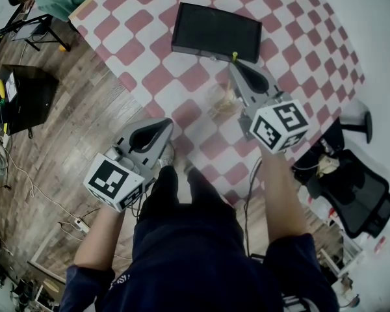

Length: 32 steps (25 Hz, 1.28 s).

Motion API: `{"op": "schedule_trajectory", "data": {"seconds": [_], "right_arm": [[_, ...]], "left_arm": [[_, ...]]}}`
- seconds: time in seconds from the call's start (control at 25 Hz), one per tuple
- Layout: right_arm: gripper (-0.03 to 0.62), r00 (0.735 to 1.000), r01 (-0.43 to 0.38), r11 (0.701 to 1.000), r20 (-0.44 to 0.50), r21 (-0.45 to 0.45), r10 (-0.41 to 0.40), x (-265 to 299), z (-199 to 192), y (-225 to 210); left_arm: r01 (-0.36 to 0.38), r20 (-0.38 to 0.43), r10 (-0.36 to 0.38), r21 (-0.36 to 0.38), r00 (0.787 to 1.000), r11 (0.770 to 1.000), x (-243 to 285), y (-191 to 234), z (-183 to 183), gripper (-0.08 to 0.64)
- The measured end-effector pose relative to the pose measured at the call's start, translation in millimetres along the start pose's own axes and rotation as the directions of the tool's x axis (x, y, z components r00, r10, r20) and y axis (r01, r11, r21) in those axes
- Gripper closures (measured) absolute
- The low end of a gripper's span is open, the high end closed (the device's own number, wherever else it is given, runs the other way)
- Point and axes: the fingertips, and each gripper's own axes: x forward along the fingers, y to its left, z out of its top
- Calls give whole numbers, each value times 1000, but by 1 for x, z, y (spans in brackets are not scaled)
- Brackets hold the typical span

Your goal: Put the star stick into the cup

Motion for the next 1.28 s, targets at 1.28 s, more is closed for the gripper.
{"op": "schedule_trajectory", "data": {"seconds": [1.28], "right_arm": [[568,996,20,999,91,-32,-17,-82,48,83]], "left_arm": [[82,74,-94,152,993,985,-34,-50,62,529]]}}
